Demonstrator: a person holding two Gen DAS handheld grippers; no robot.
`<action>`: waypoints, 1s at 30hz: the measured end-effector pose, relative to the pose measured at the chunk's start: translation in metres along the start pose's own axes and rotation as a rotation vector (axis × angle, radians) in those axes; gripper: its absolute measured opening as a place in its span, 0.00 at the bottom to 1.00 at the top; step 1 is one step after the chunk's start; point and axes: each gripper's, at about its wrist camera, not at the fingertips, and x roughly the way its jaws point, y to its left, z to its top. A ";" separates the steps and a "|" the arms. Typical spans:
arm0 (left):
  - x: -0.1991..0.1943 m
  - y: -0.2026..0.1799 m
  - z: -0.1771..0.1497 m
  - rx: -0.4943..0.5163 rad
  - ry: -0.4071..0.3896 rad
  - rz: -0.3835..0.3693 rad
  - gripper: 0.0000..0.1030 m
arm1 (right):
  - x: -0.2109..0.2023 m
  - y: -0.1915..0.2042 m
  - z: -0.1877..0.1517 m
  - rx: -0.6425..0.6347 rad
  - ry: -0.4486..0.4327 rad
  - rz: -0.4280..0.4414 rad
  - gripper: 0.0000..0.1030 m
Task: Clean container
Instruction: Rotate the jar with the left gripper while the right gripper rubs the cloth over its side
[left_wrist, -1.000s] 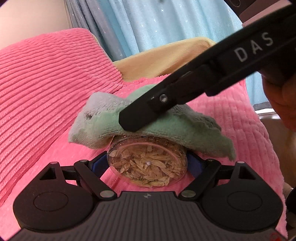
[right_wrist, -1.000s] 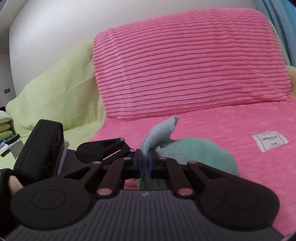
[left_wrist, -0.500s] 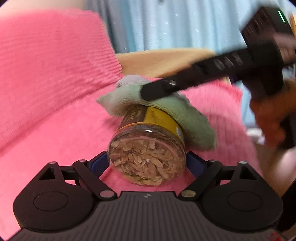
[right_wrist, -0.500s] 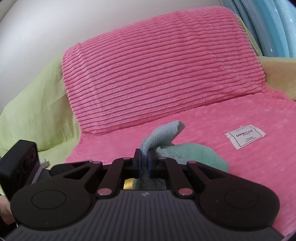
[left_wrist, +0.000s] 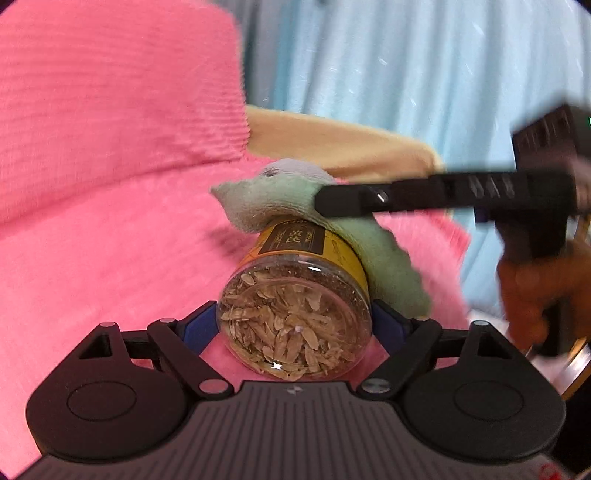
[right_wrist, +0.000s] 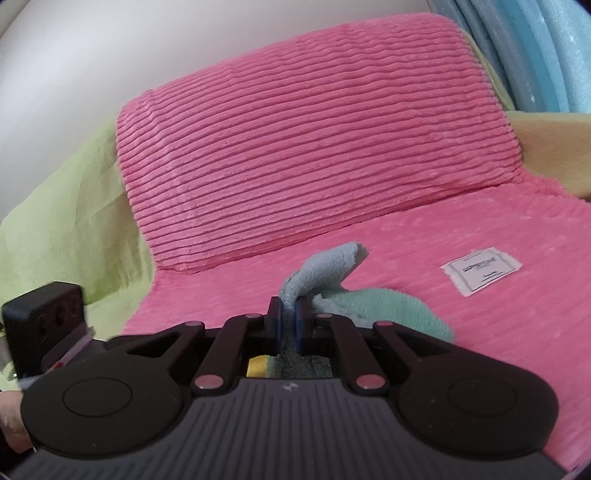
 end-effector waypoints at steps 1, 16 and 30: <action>0.000 -0.009 0.000 0.076 0.001 0.035 0.84 | -0.001 0.000 0.000 -0.002 -0.003 -0.007 0.04; 0.005 -0.046 -0.012 0.334 0.008 0.165 0.84 | 0.004 0.037 -0.007 -0.113 0.066 0.138 0.05; 0.006 -0.039 -0.009 0.349 0.023 0.171 0.86 | 0.004 0.006 -0.002 -0.001 0.001 0.001 0.04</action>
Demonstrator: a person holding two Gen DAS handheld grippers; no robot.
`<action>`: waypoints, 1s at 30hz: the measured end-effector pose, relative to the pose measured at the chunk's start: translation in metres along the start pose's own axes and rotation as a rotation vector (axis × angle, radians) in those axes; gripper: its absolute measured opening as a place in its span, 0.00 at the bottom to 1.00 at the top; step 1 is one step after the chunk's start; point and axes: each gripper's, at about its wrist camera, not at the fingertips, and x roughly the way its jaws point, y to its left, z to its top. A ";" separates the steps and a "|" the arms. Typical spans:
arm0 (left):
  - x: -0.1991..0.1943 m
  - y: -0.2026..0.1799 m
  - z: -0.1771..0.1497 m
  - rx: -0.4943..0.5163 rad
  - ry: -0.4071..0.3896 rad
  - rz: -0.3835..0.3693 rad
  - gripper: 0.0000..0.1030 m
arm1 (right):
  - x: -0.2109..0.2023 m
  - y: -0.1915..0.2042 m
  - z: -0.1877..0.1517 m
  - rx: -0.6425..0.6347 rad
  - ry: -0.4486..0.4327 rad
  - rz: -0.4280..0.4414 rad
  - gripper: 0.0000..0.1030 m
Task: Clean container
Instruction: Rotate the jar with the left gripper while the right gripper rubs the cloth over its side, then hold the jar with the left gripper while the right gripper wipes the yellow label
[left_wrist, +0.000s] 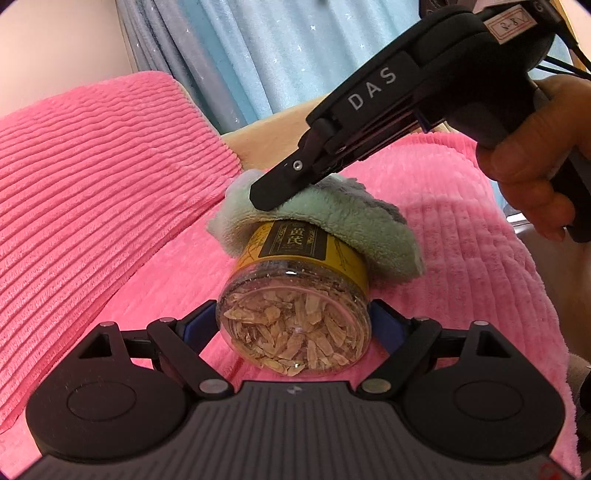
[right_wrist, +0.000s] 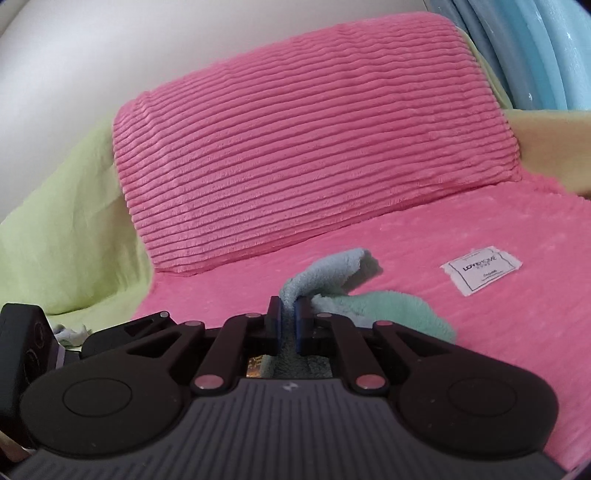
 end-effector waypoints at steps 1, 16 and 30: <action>0.002 0.003 0.000 -0.020 0.008 -0.011 0.87 | 0.000 0.000 0.000 -0.003 0.001 -0.001 0.04; 0.022 0.083 -0.019 -0.609 -0.029 -0.268 0.85 | 0.000 -0.004 0.003 0.007 0.008 0.002 0.04; -0.012 0.015 0.002 -0.075 -0.095 -0.039 0.81 | -0.004 0.003 0.002 -0.023 0.000 -0.039 0.04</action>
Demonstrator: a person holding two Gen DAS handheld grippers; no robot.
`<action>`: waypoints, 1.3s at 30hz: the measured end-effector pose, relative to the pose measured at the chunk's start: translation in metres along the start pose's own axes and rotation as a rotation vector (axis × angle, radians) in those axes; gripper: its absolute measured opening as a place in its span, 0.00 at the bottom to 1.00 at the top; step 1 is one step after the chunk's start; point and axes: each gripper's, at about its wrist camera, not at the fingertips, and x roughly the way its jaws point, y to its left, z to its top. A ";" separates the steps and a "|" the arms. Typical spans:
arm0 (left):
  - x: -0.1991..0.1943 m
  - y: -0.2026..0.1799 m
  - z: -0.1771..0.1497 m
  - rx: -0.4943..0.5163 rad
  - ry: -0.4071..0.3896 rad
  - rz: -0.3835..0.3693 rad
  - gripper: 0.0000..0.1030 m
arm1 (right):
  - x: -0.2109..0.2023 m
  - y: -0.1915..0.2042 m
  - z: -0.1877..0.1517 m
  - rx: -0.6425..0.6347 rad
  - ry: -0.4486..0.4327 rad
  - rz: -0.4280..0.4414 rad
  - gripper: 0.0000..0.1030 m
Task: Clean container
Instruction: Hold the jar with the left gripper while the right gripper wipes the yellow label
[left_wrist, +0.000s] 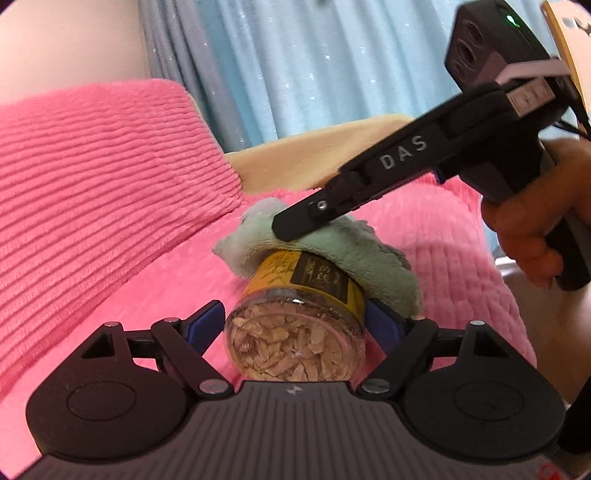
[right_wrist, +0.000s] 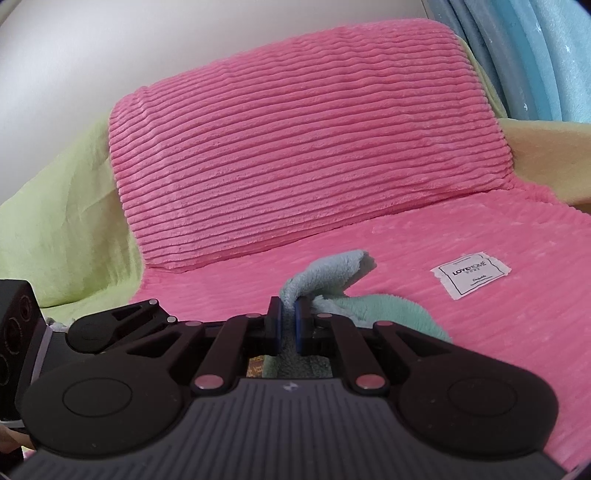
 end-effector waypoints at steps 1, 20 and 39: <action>-0.001 0.000 0.000 -0.002 0.000 -0.001 0.81 | 0.000 0.001 0.000 -0.003 0.002 0.000 0.05; -0.002 -0.028 0.012 -0.046 0.016 0.027 0.81 | 0.003 0.002 0.004 -0.025 0.016 0.001 0.04; 0.021 0.039 -0.027 -0.666 0.084 -0.242 0.86 | -0.001 -0.005 0.003 0.025 0.022 0.025 0.04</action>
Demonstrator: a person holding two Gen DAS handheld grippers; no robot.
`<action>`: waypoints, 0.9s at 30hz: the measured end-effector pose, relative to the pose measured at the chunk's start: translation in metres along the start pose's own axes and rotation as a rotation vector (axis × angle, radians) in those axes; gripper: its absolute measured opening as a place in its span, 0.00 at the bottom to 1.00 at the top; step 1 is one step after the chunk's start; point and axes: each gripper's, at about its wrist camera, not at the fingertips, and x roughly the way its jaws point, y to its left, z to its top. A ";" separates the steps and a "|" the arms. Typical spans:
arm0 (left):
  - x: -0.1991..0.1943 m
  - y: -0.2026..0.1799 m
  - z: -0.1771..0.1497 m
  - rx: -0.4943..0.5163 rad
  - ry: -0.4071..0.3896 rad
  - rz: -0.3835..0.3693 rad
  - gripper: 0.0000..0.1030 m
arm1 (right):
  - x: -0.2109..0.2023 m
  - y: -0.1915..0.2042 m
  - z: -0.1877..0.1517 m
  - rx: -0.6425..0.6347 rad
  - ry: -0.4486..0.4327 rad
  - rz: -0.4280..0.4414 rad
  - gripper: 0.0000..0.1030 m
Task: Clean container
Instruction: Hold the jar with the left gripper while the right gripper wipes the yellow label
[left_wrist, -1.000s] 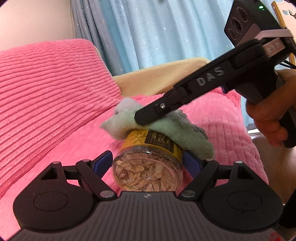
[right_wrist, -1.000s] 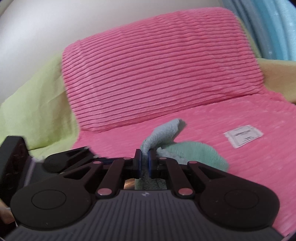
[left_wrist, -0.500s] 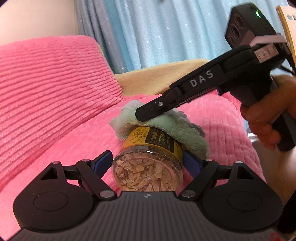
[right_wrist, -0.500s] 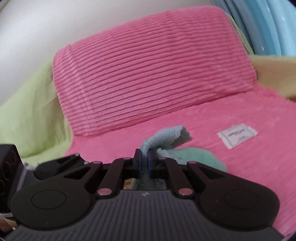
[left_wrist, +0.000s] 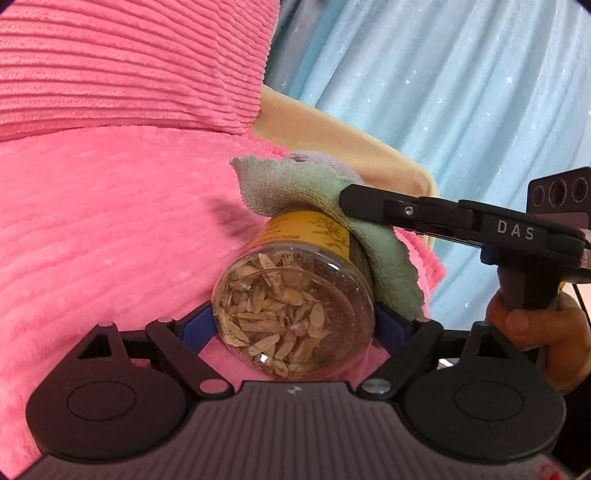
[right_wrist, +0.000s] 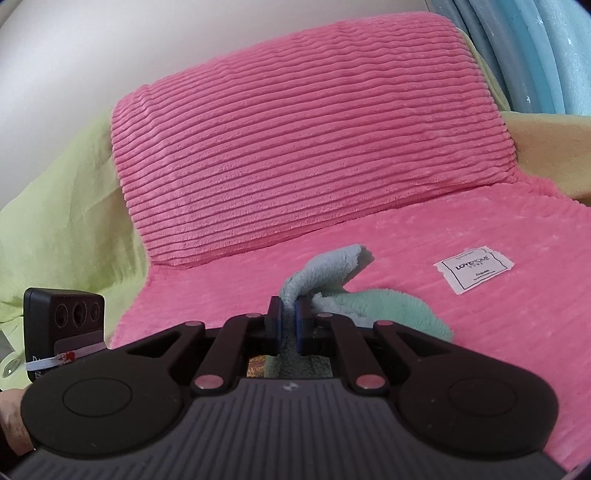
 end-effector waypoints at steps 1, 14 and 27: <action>0.000 -0.001 0.001 0.002 0.000 0.000 0.86 | 0.000 0.000 0.000 0.002 0.001 0.001 0.04; -0.004 0.010 0.007 -0.062 -0.022 -0.043 0.86 | -0.003 0.001 -0.002 0.005 0.001 0.003 0.05; -0.003 -0.067 -0.011 0.629 -0.023 0.258 0.85 | -0.005 -0.005 0.000 -0.003 -0.014 -0.047 0.04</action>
